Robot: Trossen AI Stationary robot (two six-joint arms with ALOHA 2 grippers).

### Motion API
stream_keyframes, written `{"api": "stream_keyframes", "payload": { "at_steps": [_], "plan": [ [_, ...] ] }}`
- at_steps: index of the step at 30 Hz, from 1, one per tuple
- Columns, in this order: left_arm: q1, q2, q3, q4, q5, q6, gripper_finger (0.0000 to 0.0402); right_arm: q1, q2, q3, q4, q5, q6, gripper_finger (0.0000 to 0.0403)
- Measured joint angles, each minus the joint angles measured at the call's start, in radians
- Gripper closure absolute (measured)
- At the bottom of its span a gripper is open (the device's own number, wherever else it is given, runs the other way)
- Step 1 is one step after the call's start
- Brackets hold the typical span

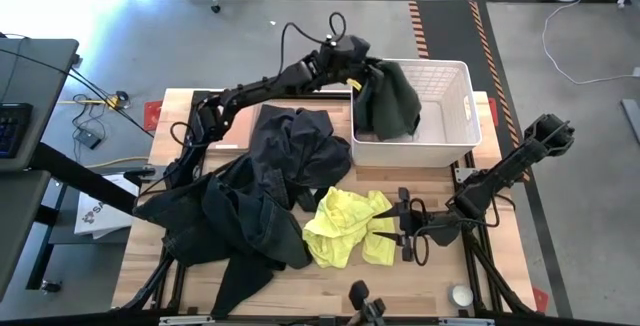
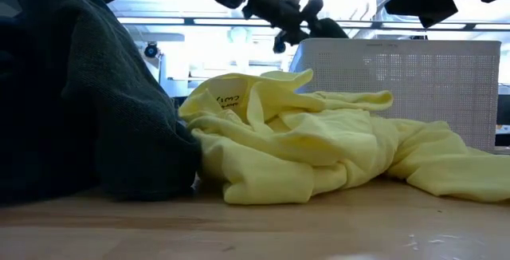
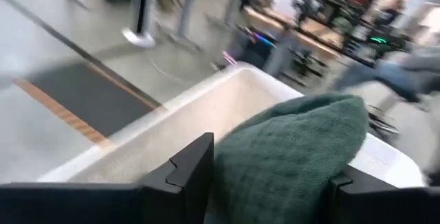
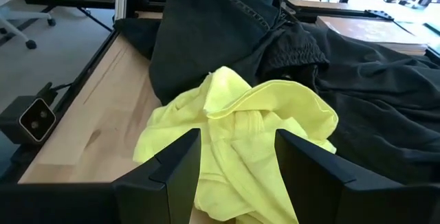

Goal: Sort clothes
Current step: Put the green sweater into the white laundry bin

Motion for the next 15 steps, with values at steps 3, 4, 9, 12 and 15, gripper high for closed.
{"api": "stream_keyframes", "payload": {
  "at_steps": [3, 4, 9, 12, 15],
  "plan": [
    [0.010, 0.000, 0.000, -0.016, 0.069, -0.091, 0.0236, -0.011, 0.000, 0.000, 0.000, 0.001, 0.005, 0.0218],
    [0.010, 0.000, 0.000, -0.019, 0.079, -0.115, 0.0232, -0.014, 0.000, 0.000, 0.000, 0.001, 0.008, 0.0218],
    [0.025, -0.001, 0.000, -0.037, 0.375, -0.178, 0.0210, -0.030, 0.000, 0.000, 0.000, 0.001, 0.009, 0.0218],
    [0.027, -0.002, 0.000, -0.105, 0.462, -0.247, 0.0203, -0.035, 0.000, 0.000, 0.000, 0.001, 0.009, 0.0218],
    [0.028, -0.001, 0.000, -0.218, 0.500, -0.301, 0.0203, -0.036, 0.000, 0.000, 0.000, 0.001, 0.010, 0.0218]
  ]
}}
